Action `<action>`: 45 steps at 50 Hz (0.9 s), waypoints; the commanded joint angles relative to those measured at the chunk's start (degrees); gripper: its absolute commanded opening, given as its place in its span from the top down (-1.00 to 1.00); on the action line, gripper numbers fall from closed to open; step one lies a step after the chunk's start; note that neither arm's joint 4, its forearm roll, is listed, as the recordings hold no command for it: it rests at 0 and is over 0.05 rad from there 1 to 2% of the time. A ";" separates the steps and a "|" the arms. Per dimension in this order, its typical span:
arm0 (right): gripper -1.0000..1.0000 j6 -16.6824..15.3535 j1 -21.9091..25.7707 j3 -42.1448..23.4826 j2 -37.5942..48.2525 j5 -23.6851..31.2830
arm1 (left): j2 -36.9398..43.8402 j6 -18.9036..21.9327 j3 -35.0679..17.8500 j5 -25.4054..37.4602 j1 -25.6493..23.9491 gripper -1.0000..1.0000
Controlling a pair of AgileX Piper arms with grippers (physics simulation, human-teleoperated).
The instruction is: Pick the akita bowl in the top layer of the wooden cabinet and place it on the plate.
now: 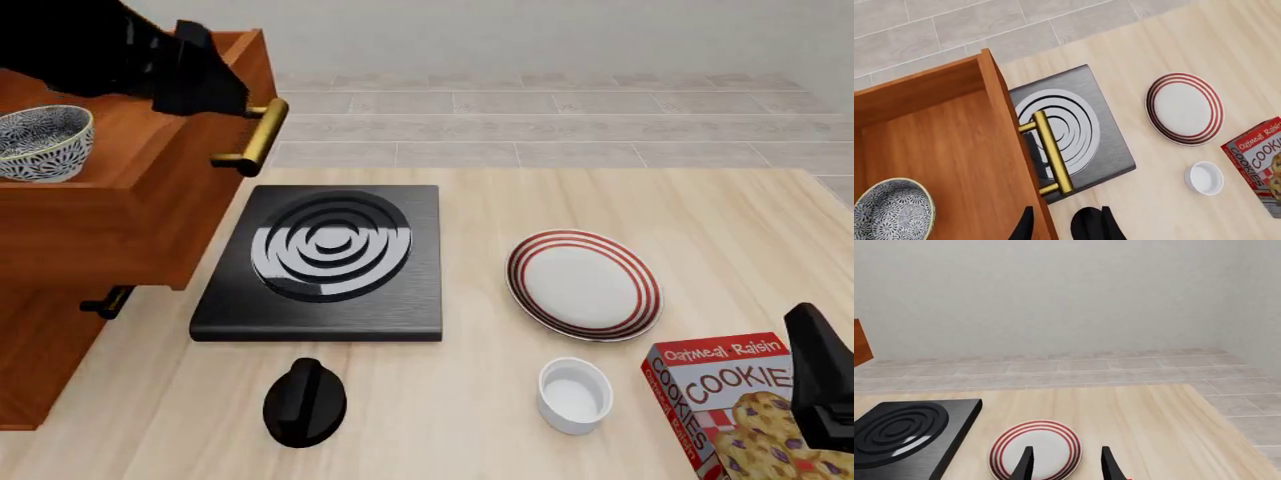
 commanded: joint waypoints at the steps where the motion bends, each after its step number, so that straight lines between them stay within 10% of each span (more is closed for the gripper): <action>1: -1.00 -0.02 0.07 -0.02 0.00 -0.06 | 1.24 1.17 -4.90 2.74 1.15 -1.00; 45: -1.00 0.13 0.24 -0.11 -0.01 -0.29 | 7.02 4.17 -17.40 10.73 9.82 -1.00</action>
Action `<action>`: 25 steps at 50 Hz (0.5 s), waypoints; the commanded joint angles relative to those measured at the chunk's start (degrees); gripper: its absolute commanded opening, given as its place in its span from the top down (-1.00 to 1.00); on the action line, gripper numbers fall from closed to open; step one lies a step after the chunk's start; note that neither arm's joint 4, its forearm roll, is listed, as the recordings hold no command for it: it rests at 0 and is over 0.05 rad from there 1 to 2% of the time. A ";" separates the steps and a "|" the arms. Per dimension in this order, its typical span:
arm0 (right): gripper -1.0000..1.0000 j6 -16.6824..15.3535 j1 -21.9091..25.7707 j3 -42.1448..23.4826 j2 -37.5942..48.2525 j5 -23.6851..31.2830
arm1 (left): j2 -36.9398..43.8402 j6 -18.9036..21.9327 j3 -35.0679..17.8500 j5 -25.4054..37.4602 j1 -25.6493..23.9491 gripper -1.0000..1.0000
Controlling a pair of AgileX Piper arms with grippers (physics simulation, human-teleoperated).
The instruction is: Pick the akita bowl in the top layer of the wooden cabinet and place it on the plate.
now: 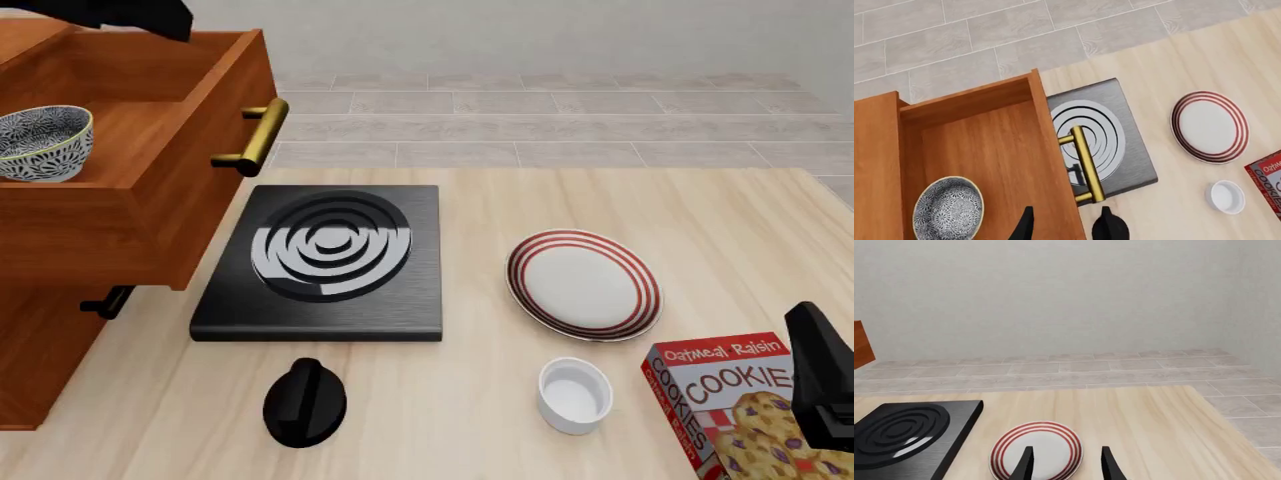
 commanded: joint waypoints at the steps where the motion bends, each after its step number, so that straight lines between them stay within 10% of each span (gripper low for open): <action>1: -1.00 -0.08 0.10 -0.04 0.00 -0.08 | 0.74 0.69 -0.89 0.89 2.46 -1.00; 25: -1.00 -0.49 0.43 -0.02 0.01 0.03 | 0.60 3.34 4.54 0.90 4.42 -1.00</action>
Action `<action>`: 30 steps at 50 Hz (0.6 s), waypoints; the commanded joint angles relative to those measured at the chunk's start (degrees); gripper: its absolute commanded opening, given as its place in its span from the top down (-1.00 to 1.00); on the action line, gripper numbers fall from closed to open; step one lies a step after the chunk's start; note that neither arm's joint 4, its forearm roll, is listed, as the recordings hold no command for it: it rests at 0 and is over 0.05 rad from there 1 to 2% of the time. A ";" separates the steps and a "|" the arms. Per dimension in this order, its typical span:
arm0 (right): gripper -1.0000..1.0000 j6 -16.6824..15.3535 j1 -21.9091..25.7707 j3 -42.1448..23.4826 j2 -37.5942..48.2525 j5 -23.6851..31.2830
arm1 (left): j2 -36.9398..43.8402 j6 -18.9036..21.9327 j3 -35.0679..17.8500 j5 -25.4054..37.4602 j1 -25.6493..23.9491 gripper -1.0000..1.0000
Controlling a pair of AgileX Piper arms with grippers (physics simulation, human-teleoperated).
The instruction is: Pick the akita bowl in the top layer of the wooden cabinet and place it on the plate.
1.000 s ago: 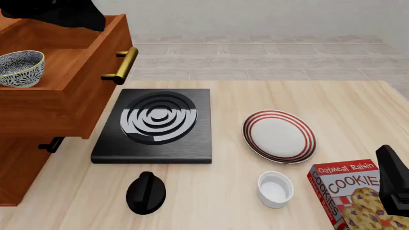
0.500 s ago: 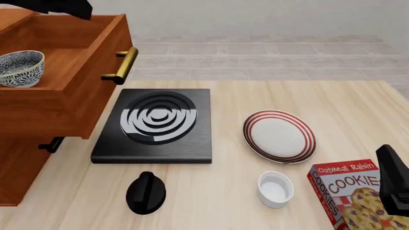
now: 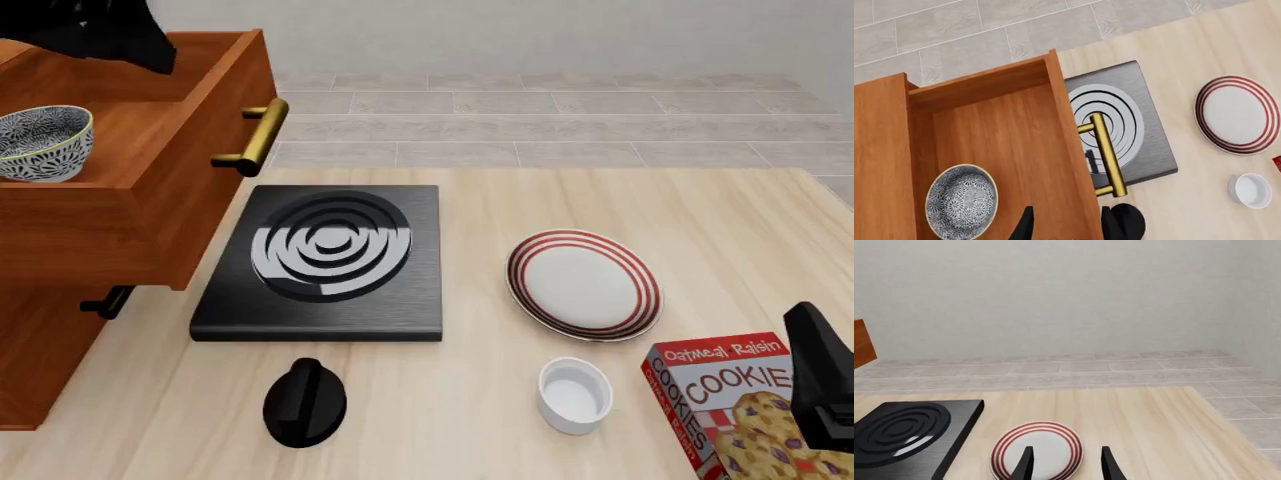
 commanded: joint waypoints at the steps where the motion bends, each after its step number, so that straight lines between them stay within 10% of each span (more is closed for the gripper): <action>1: -1.00 -0.20 0.09 -0.04 0.00 0.09 | 0.37 -0.13 1.46 0.09 0.58 -1.00; 30: -1.00 -0.25 0.10 0.05 -0.01 0.01 | 0.95 2.60 2.75 0.09 3.99 -1.00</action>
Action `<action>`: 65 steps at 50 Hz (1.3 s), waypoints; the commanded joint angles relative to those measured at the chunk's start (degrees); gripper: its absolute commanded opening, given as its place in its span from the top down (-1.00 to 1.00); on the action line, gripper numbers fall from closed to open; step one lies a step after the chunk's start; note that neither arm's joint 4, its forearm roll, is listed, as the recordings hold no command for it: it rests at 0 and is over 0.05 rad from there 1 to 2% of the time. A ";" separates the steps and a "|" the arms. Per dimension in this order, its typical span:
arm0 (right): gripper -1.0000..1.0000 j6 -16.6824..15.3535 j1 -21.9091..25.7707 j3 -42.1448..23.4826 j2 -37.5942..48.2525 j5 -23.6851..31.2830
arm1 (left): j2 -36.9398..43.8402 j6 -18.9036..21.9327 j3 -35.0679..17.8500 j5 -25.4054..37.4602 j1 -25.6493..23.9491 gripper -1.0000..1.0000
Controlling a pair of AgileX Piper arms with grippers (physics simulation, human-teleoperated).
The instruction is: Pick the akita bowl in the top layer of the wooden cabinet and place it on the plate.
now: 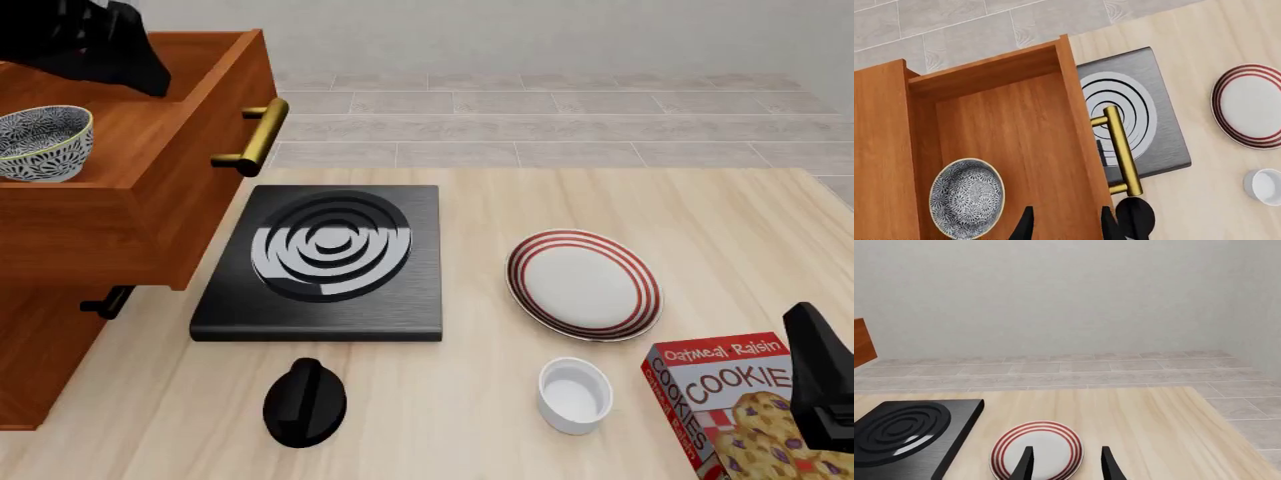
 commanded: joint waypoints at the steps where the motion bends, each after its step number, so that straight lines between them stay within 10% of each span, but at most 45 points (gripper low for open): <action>1: -1.00 -0.03 -0.02 0.06 0.00 -0.06 | 0.10 1.11 0.55 0.00 1.73 -1.00; 65: -1.00 -0.08 0.07 0.03 0.00 0.14 | 1.55 7.08 3.23 -1.18 10.10 -1.00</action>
